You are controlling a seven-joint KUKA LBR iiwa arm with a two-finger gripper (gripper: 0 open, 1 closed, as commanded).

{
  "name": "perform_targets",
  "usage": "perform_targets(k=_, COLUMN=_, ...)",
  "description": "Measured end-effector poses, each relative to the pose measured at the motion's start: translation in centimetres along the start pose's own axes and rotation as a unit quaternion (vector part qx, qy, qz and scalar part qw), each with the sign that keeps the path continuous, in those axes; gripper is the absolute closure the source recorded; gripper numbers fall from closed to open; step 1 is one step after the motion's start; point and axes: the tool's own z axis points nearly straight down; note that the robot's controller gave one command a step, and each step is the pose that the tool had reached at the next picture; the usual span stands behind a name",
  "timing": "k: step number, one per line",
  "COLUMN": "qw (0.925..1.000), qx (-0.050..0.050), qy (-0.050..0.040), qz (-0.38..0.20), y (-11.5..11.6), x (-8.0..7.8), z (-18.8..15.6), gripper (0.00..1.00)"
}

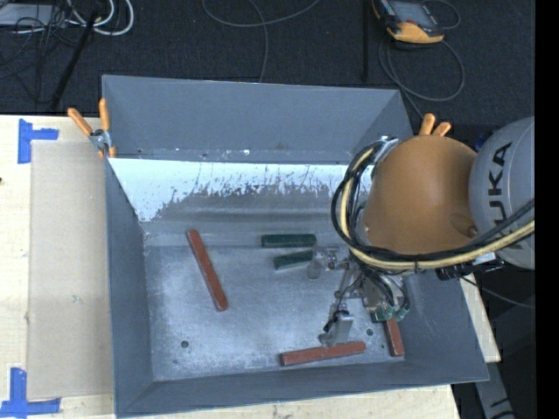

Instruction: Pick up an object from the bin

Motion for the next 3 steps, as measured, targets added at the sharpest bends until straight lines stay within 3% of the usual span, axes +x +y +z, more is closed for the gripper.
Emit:
perform_targets(k=1, qw=1.0000, qx=0.001, qy=0.0042, qz=-0.008, y=-2.4, x=-0.2, z=12.2, gripper=0.00)
perform_targets(k=2, qw=0.9998, qx=0.000, qy=-0.0035, qz=0.019, y=-4.5, x=0.2, z=14.6, gripper=0.00)
perform_targets(k=3, qw=0.9998, qx=0.000, qy=-0.0004, qz=0.019, y=-4.5, x=0.4, z=14.7, gripper=1.00)
